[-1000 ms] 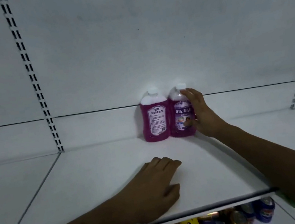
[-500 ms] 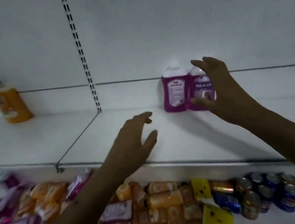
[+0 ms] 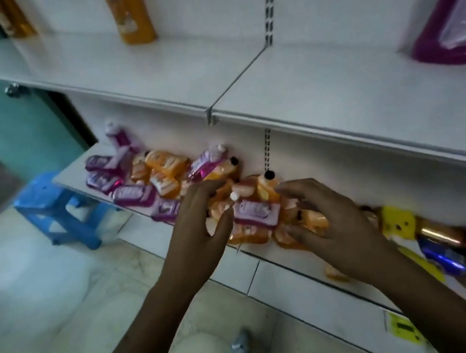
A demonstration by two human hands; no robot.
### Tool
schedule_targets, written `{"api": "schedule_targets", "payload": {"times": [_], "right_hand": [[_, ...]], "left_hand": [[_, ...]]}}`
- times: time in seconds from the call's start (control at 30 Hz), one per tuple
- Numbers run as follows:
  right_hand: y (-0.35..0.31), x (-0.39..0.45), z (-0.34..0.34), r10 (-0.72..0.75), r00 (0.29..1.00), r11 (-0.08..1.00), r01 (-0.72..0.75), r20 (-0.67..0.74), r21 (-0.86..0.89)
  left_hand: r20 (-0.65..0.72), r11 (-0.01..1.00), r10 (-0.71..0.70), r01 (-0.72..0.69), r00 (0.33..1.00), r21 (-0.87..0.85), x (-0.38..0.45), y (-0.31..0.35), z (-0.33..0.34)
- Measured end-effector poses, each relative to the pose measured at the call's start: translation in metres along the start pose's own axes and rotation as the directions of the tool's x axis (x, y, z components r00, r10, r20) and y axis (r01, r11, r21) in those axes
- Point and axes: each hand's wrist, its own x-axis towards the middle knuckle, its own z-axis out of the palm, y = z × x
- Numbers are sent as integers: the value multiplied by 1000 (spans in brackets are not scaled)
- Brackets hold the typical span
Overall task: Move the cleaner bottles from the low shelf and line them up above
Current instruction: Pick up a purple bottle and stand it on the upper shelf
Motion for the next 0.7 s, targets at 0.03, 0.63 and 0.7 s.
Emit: {"api": "schedule_targets", "payload": {"times": [0.03,0.63,0.7], "right_hand": [[15,6,16,42,999,999,-42,12,-4],[282,106,174,458,889,525,-248,24,-814],[279,109,169,483,875,556,-270,42,-786]], "left_hand": [[4,999,-38,38,999,18,-3,-20,5],[647,861,-137,-233,750,453,63,-275,188],[661,874,-109,-245,743,419,65,-276,182]]}}
